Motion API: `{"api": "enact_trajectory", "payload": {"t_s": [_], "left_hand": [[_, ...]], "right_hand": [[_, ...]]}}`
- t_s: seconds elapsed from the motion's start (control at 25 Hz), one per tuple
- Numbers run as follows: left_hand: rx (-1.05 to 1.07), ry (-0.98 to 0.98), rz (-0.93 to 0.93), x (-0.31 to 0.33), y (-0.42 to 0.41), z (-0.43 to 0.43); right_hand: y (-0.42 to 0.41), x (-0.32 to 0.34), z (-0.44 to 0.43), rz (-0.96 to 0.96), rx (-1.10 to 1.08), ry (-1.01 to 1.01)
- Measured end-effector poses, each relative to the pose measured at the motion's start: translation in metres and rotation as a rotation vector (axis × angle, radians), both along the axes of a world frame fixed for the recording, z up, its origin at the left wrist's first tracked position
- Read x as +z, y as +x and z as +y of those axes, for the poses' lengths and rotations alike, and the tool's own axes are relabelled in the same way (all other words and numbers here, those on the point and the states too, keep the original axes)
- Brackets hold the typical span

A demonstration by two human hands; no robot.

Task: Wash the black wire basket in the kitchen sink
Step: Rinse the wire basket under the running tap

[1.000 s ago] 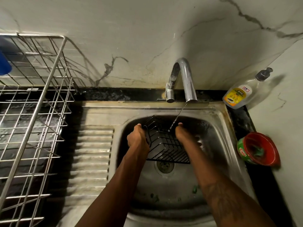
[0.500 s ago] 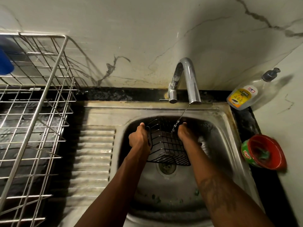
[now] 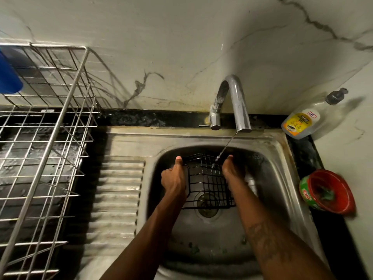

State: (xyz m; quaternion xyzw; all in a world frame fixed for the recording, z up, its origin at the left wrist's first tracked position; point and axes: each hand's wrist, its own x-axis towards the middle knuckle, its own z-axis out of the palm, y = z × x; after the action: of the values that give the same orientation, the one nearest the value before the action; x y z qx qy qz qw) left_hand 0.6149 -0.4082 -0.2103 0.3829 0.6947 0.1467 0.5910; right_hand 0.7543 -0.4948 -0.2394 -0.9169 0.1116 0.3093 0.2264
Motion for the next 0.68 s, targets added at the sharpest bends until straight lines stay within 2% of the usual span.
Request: {"api": "enact_trajectory", "payload": {"t_s": [0.08,0.12,0.2,0.28,0.44,0.52,0.68], "left_hand": [[-0.046,0.028,0.001,0.0,0.003,0.0],[-0.044,0.029,0.013,0.0,0.004,0.001],[0.03,-0.014,0.036,0.004,0.005,0.004],[0.146,-0.133,0.015,0.003,0.002,0.008],[0.327,-0.32,-0.127,0.004,-0.005,0.005],[0.366,-0.348,-0.214,0.007,-0.007,0.002],[0.416,-0.395,-0.309,0.011,-0.005,0.007]], "right_hand": [[0.002,-0.001,0.004,0.001,-0.06,-0.018],[-0.006,0.007,0.013,0.023,-0.023,-0.038],[-0.028,0.027,0.031,0.062,0.156,-0.043],[-0.051,0.043,0.046,0.008,0.364,-0.025],[-0.054,0.039,0.019,-0.087,0.685,-0.065],[-0.038,0.034,-0.011,-0.075,0.678,-0.131],[0.005,0.038,-0.02,0.078,0.465,-0.272]]}}
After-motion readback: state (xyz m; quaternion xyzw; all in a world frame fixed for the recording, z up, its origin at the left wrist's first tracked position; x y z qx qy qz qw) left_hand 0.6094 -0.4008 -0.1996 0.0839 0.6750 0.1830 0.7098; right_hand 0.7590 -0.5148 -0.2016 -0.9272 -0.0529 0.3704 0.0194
